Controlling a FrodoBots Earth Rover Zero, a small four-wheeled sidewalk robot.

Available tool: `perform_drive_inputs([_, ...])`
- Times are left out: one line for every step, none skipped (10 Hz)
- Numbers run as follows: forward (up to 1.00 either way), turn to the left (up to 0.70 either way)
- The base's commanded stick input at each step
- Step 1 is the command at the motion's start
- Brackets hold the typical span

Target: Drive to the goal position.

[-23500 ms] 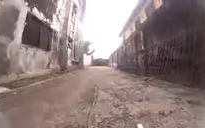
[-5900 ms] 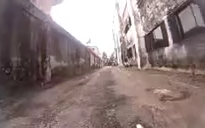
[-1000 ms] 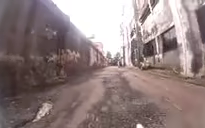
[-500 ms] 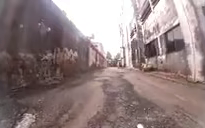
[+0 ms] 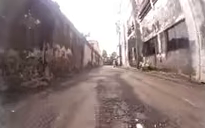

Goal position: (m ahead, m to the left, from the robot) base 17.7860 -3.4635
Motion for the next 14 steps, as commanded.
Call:
perform_drive_inputs([0.85, 0.0])
perform_drive_inputs([0.85, 0.0])
perform_drive_inputs([0.85, -0.05])
perform_drive_inputs([0.85, -0.16])
perform_drive_inputs([0.85, -0.34])
perform_drive_inputs([0.85, -0.34])
perform_drive_inputs([0.85, -0.11])
perform_drive_inputs([0.85, -0.01])
perform_drive_inputs([0.85, 0.0])
perform_drive_inputs([0.85, 0.0])
perform_drive_inputs([0.85, 0.0])
perform_drive_inputs([0.85, 0.0])
perform_drive_inputs([0.85, 0.0])
perform_drive_inputs([0.85, 0.0])
